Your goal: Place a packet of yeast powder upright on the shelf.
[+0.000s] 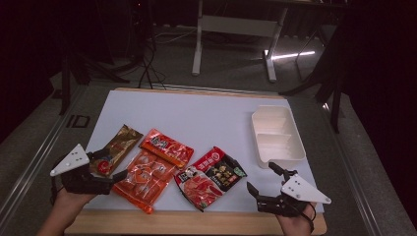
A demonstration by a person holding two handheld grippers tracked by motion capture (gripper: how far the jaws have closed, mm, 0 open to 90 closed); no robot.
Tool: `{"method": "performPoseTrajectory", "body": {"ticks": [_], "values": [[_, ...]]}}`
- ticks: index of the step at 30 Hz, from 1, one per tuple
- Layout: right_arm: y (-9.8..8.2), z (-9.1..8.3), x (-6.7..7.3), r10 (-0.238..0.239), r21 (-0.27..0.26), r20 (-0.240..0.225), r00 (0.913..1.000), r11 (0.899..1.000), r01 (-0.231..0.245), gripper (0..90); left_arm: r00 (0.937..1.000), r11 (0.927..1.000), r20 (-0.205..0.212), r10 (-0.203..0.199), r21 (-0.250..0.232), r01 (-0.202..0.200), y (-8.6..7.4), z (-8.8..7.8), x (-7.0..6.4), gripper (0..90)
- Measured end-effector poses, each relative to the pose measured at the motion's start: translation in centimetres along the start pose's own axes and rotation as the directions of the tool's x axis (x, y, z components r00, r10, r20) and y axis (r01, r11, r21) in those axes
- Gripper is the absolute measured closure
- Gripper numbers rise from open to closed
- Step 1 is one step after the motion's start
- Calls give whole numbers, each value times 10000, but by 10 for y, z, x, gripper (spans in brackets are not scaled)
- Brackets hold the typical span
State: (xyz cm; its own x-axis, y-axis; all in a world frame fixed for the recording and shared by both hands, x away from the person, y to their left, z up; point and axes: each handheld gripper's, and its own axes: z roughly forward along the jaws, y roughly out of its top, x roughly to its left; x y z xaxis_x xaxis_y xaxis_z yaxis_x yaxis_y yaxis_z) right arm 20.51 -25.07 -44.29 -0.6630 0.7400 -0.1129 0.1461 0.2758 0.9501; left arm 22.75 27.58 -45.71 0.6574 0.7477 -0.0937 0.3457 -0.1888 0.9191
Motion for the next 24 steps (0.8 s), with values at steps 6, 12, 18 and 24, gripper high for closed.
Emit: {"method": "performPoseTrajectory", "body": {"ticks": [6,12,18,24], "values": [[0,2,4,-136,56,42,9999,9999,136,103,9999,9998,-158,1,179,2,12,6,13,35],[0,3,6,-155,227,-88,9998,9996,157,104,9992,9996,-387,-88,268,98,21,12,29,36],[0,3,5,-88,212,-36,10000,9997,89,107,9974,9984,-708,-120,539,159,25,19,47,47],[0,5,6,-54,333,-42,10000,9994,55,107,9952,9963,-942,-276,779,350,25,31,63,54]]}}
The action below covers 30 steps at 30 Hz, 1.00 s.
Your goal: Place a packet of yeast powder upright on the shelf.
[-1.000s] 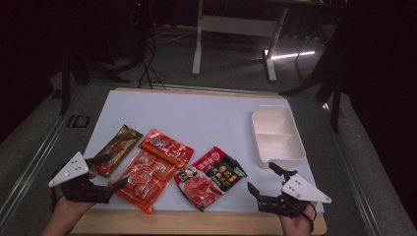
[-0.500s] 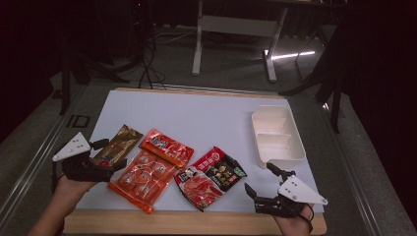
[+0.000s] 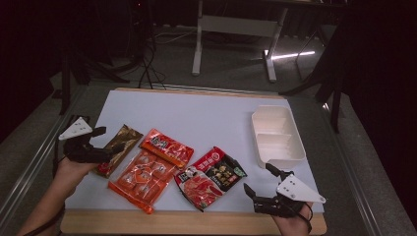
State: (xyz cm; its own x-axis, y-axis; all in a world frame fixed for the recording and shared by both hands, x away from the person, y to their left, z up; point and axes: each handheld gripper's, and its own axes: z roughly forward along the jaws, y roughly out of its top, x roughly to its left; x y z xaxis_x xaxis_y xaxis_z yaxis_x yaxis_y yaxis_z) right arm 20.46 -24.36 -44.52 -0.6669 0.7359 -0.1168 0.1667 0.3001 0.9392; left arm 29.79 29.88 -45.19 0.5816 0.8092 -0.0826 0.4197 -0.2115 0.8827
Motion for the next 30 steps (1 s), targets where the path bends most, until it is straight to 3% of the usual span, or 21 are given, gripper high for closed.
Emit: {"method": "performPoseTrajectory", "body": {"ticks": [5,8,10,14,20,27,30], "values": [[0,0,0,60,-90,47,10000,9999,-60,124,10000,9994,20,-93,329,93,-3,14,11,56],[0,0,0,44,-112,7,10000,9999,-43,126,9999,9982,-96,-59,594,64,-4,21,16,94],[1,0,2,26,-146,-32,10000,9999,-27,126,9997,9959,-77,-240,871,245,-7,29,26,129],[2,-2,5,-123,-268,-76,9999,9996,121,130,9978,9920,-273,-598,1102,624,-9,37,39,162],[1,-1,6,-109,-267,-193,9998,9996,104,131,9941,9854,-865,-650,1514,776,-10,52,54,241],[1,0,7,-170,-245,-303,9994,9996,162,130,9932,9734,-1054,-492,2179,714,-11,73,63,272],[1,-1,8,-252,-340,-387,9989,9991,239,131,9918,9641,-1136,-586,2515,858,-11,83,68,273]]}}
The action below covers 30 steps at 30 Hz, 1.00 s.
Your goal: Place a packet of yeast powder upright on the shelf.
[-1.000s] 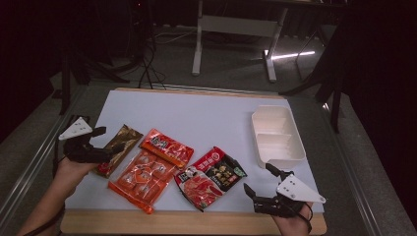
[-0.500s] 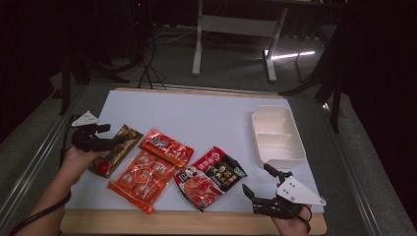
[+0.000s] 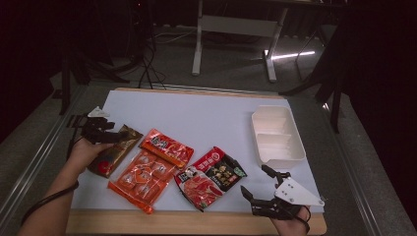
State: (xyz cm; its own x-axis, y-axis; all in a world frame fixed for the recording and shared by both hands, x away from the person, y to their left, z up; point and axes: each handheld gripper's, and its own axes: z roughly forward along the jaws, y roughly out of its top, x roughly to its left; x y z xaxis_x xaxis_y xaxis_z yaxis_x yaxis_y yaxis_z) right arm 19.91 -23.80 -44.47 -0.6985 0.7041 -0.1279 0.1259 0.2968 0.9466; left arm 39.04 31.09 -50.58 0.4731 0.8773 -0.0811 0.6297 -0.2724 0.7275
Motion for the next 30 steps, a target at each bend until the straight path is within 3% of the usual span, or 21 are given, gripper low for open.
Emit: {"method": "performPoseTrajectory", "body": {"ticks": [4,10,14,18,23,30], "values": [[-1,1,-1,43,31,-11,10000,10000,-43,131,9999,9998,-98,53,197,-51,1,8,3,311],[-1,0,0,34,33,-36,10000,10000,-34,131,9996,9990,-77,-271,358,274,-1,20,11,331],[-2,3,0,41,130,-83,10000,9999,-40,131,9994,9994,-324,-101,319,112,0,27,12,328],[-3,4,1,33,234,-70,10000,9997,-31,131,9996,9974,-125,-244,681,252,0,36,13,328],[-3,5,1,-6,313,-47,10000,9995,7,131,9993,9936,-216,-312,1083,333,-3,45,13,318],[-4,6,1,-43,378,-116,9999,9993,47,131,9985,9892,198,-512,1386,480,-3,50,15,362]]}}
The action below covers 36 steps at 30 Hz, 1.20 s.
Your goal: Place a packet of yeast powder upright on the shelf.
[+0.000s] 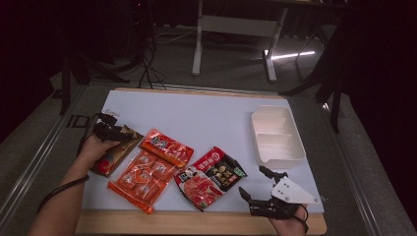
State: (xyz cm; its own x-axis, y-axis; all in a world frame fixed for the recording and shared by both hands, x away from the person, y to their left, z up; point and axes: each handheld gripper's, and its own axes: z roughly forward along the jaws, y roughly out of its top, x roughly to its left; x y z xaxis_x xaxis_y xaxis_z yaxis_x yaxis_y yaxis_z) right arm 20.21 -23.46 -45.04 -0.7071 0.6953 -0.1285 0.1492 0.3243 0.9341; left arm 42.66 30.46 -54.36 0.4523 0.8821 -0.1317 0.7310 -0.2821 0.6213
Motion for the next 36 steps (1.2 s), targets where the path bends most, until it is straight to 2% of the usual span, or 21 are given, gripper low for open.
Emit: {"method": "performPoseTrajectory", "body": {"ticks": [3,8,15,19,21,23,26,32,36], "values": [[0,0,0,6,16,-9,10000,10000,-5,131,9998,9998,-68,198,91,-197,1,1,-1,368],[0,1,0,-6,63,-109,9999,10000,7,131,9993,9994,-245,295,204,-290,3,2,-3,385],[0,1,1,-43,45,-172,9998,10000,44,131,9966,9977,-574,597,340,-578,4,2,-10,482],[0,1,1,-47,54,-203,9998,10000,48,131,9945,9968,-770,709,428,-677,5,1,-13,606],[0,2,2,-67,82,-220,9997,9999,69,131,9934,9966,-900,715,470,-675,5,1,-12,733],[0,2,2,-109,88,-235,9997,9999,111,131,9940,9970,-888,636,494,-594,5,0,-11,812],[0,1,2,-98,85,-225,9997,9999,100,131,9920,9957,-969,811,527,-762,5,0,-12,863],[0,2,1,-77,94,-222,9997,9999,79,131,9909,9948,-1026,875,617,-815,8,-7,-14,881],[1,1,2,-90,36,-210,9997,10000,91,131,9907,9956,-1053,864,453,-820,6,-20,-15,885]]}}
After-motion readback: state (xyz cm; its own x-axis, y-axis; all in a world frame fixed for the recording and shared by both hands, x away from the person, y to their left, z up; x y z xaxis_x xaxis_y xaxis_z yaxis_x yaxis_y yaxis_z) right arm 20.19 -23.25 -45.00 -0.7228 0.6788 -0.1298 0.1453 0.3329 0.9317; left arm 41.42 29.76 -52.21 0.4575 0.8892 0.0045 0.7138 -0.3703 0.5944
